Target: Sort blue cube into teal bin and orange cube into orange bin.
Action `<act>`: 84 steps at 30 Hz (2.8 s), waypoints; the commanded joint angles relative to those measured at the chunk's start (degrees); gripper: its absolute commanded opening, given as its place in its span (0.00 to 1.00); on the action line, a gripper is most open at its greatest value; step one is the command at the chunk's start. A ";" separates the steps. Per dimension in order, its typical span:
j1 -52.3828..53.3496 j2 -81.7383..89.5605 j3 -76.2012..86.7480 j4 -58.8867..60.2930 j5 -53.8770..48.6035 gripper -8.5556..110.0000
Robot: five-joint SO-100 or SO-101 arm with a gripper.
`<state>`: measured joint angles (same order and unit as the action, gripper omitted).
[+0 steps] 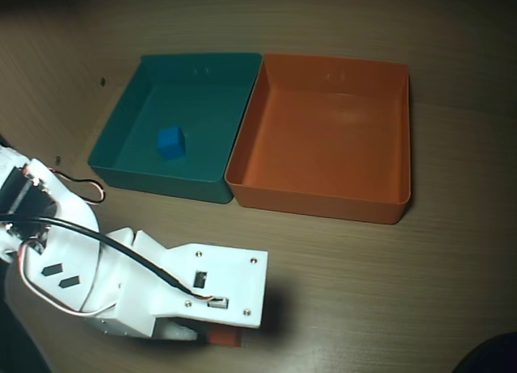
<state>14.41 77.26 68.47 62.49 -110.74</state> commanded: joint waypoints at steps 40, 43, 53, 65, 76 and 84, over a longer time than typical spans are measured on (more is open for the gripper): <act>1.85 -24.35 -12.66 -7.38 4.66 0.34; 1.85 -24.70 -12.83 -6.77 4.66 0.34; 1.85 -24.79 -12.83 -6.50 4.66 0.32; 0.88 -25.22 -12.83 -6.42 5.71 0.01; 0.53 -16.79 -13.97 -7.38 5.71 0.02; -2.46 -1.93 -13.89 -7.38 5.54 0.02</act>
<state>13.62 64.95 58.01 55.81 -105.38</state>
